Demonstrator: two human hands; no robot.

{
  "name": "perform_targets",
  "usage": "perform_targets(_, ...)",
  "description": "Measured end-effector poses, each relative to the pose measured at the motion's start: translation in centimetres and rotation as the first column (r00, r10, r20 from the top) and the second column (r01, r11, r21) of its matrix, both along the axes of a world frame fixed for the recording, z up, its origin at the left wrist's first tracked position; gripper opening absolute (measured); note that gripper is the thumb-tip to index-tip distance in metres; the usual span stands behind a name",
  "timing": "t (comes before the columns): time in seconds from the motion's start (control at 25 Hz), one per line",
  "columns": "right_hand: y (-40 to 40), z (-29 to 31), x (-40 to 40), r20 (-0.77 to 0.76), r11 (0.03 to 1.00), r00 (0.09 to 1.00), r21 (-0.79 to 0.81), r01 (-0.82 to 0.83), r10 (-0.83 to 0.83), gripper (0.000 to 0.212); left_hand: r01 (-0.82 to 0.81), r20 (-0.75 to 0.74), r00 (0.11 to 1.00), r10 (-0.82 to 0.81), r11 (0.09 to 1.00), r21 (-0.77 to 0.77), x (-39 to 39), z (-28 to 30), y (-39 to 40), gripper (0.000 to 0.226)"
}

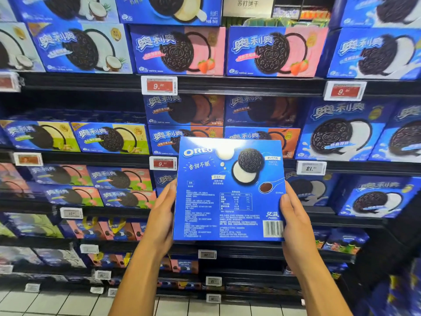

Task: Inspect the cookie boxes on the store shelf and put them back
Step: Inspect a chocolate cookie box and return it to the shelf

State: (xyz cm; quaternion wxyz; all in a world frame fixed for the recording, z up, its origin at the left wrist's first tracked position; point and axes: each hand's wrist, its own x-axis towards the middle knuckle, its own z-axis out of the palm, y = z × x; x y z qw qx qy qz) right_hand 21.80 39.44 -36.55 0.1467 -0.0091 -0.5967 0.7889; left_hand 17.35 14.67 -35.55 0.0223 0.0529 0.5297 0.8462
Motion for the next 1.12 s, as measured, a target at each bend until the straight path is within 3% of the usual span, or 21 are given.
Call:
perform_targets(0.24, 0.7, 0.8, -0.6, 0.023, 1.0, 1.0, 0.003, -0.01, 0.009, 0.04, -0.026, -0.099, 0.995, 0.022, 0.999, -0.035, 0.1, 1.5, 0.4, 0.027)
perform_targets(0.48, 2.4, 2.2, -0.5, -0.019, 0.999, 1.0, -0.041, 0.014, -0.015, 0.048, 0.004, -0.061, 0.998, -0.006, 0.999, -0.032, -0.7, 2.8, 1.8, 0.025)
perform_targets(0.64, 4.1, 3.3, -0.1, -0.022, 0.999, 1.0, -0.051, 0.006, -0.007, 0.039, 0.031, -0.035, 0.999, -0.032, 0.999, -0.01, -1.1, 3.1, 3.3, 0.03)
perform_targets(0.8, 6.1, 4.0, 0.0, -0.094, 0.983, 0.994, -0.163, -0.079, 0.064, 0.044, 0.029, 0.048, 0.998, -0.034, 0.994, 0.105, -1.2, 2.9, 5.3, 0.025)
perform_targets(0.92, 7.0, 4.5, 0.3, -0.017, 0.935, 0.988, -0.322, -0.15, 0.153, 0.047, 0.045, 0.083, 0.995, -0.06, 0.985, 0.168, -1.3, 2.8, 7.3, 0.024)
perform_targets(1.0, 7.7, 4.9, 0.7, 0.079, 0.916, 0.973, -0.36, -0.175, 0.217, 0.051, 0.029, 0.104, 0.994, -0.044, 0.989, 0.142, -1.4, 3.0, 8.7, 0.025)
perform_targets(1.12, 8.9, 5.5, 1.5, 0.12, 0.941, 0.977, -0.314, -0.128, 0.173, 0.046, -0.029, 0.141, 0.989, 0.037, 0.998, -0.055, -1.8, 3.4, 10.3, 0.023)
